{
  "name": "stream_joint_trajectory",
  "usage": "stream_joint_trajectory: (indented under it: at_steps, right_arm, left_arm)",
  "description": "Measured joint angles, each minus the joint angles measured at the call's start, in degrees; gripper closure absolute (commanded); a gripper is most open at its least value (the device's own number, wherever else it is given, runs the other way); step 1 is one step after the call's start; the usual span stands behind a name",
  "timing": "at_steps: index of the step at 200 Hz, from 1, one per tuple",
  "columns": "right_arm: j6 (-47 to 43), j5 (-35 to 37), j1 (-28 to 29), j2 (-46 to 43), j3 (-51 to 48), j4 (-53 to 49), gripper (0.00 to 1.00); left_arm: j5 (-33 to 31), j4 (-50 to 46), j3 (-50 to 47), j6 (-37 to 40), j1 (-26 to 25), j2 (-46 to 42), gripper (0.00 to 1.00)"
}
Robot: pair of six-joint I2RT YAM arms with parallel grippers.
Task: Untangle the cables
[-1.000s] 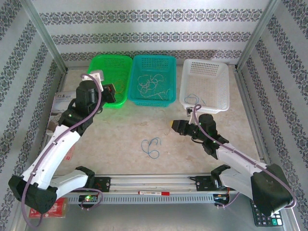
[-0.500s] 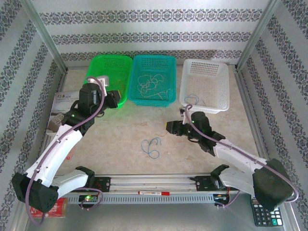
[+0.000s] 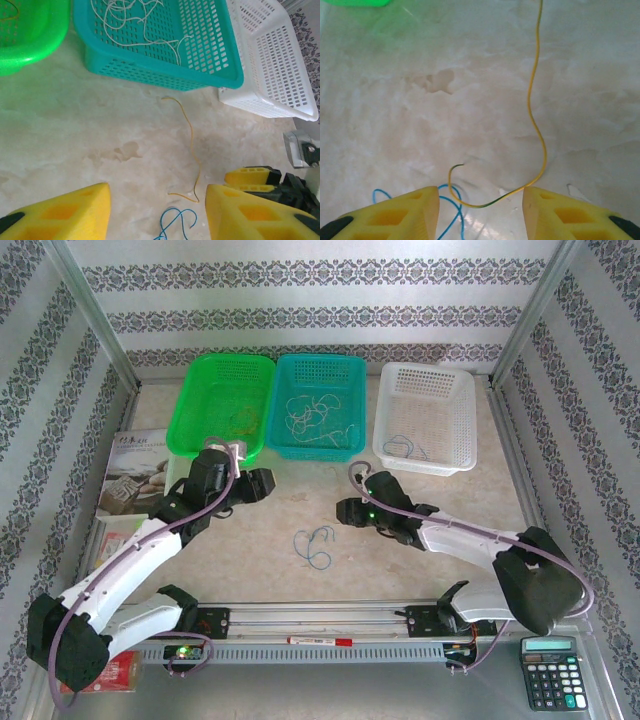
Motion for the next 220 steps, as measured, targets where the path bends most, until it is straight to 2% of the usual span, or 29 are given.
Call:
stream_joint_trajectory:
  at_steps: [62,113,168,220]
  right_arm:
    - [-4.0,6.3,1.2,10.9,7.7,-4.1,0.56]
    - [-5.9,10.4,2.7,19.0,11.9,-6.4,0.67]
    - [-6.2,12.6,2.7,19.5,12.8,-8.0,1.00]
    - [-7.7,8.7,3.0,15.6,12.7,-8.4,1.00]
  left_arm:
    - [-0.4,1.8,-0.4,-1.5,-1.6,0.5,0.42]
    - [-0.6,2.7,-0.4,-1.7,-2.2,0.5,0.41]
    - [-0.8,3.2,-0.4,-1.8,-2.2,0.5,0.41]
    - [-0.8,3.4,-0.4,-1.9,-2.2,0.5,0.37]
